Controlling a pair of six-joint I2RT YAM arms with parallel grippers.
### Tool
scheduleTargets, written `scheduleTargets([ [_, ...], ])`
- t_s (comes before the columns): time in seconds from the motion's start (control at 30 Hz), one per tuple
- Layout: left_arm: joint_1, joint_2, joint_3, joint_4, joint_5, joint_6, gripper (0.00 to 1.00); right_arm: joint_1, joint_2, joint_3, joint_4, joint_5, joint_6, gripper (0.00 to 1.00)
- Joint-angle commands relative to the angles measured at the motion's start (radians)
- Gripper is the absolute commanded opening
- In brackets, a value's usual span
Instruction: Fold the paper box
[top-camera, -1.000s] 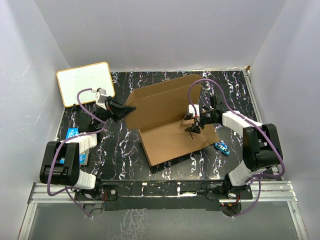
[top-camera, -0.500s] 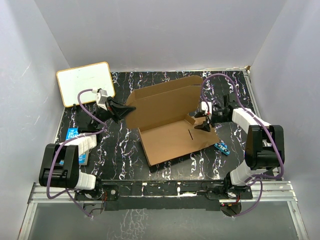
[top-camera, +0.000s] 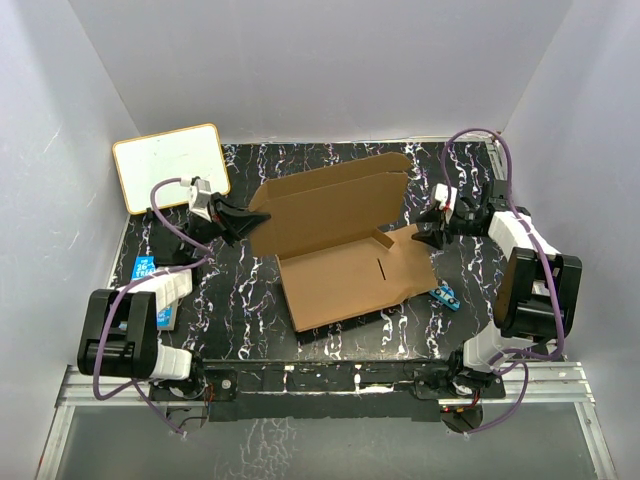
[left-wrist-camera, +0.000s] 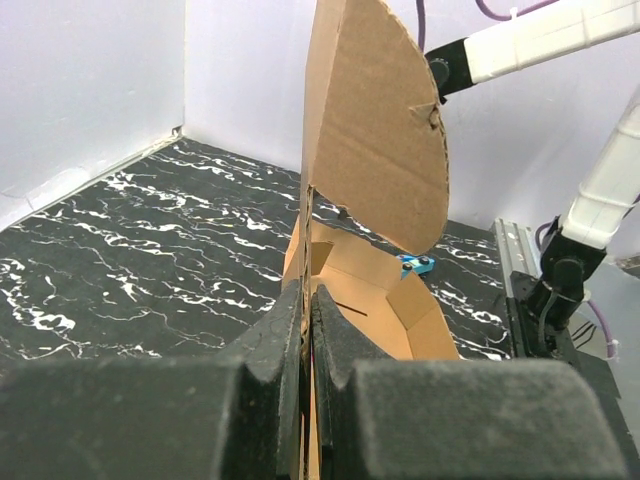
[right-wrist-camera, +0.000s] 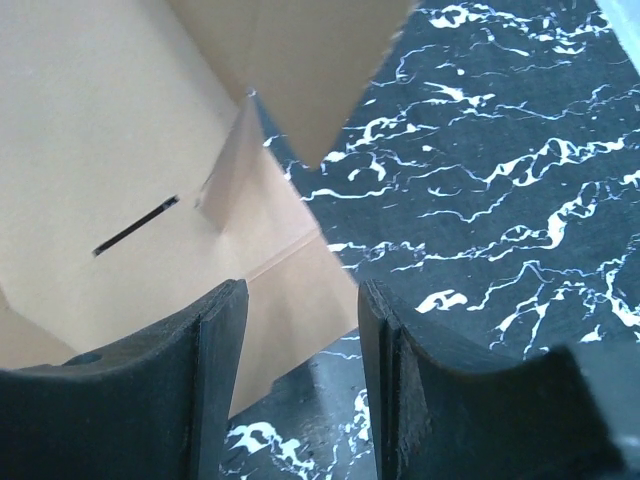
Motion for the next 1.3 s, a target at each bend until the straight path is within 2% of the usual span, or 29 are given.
scheduleTargets([
  [0.0, 0.012, 0.045, 0.062, 0.235, 0.017, -0.124, 0.0, 0.006, 0.016, 0.029, 0.208, -0.06, 0.174, 0.52],
  [0.4, 0.012, 0.098, 0.265, 0.236, 0.032, -0.208, 0.0, 0.021, 0.087, 0.182, 0.172, -0.146, 0.2, 0.52],
  [0.6, 0.012, 0.093, 0.311, 0.236, 0.032, -0.25, 0.0, 0.041, 0.067, 0.227, -0.08, -0.279, -0.039, 0.6],
  [0.73, 0.012, 0.09, 0.335, 0.236, 0.035, -0.267, 0.0, 0.05, 0.088, 0.259, -0.341, -0.31, -0.32, 0.67],
  [0.9, 0.012, 0.09, 0.349, 0.236, 0.035, -0.29, 0.0, 0.056, 0.184, 0.327, -0.607, -0.351, -0.615, 0.67],
  [1.1, 0.012, 0.085, 0.362, 0.236, 0.043, -0.307, 0.0, 0.064, 0.207, 0.367, -0.622, -0.351, -0.63, 0.62],
  [1.27, 0.012, 0.088, 0.377, 0.236, 0.04, -0.321, 0.0, 0.074, 0.212, 0.356, -0.619, -0.36, -0.685, 0.62],
])
